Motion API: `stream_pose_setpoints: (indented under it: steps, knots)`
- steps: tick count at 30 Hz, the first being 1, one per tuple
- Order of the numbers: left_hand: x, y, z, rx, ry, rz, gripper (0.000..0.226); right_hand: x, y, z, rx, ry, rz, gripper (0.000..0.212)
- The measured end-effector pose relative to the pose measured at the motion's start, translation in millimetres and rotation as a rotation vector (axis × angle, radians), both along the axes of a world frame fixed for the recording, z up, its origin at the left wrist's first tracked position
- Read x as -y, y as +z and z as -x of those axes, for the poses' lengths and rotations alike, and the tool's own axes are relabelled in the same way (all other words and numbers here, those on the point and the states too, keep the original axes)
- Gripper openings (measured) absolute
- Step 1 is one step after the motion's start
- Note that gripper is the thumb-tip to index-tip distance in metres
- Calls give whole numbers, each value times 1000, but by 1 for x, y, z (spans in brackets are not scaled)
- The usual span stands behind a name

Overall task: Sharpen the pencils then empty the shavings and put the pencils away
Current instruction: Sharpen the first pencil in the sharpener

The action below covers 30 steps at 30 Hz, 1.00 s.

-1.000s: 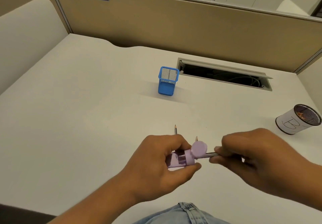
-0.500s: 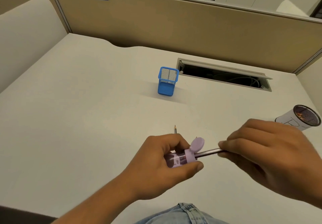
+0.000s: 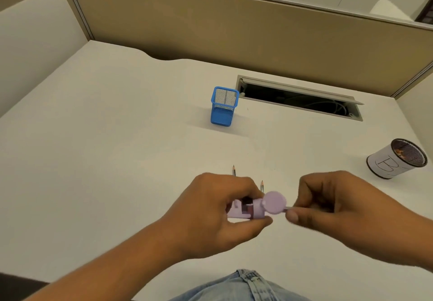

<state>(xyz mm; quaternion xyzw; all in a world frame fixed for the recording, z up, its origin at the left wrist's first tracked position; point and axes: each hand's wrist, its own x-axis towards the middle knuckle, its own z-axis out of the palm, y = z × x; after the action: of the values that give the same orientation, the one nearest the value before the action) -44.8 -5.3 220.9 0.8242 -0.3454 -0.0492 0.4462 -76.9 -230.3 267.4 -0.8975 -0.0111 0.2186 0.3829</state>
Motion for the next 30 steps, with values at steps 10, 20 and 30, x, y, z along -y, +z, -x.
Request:
stream_pose_setpoints:
  steps: [10,20,30]
  knots:
    - [5,2,8,-403,100,177,17,13,-4,-5,994,584,513,26]
    - [0,-4,12,-3,16,-35,15,4,-7,-4,-25,81,-45,26]
    - [6,7,17,-610,69,227,22,9,-7,3,1016,587,564,35]
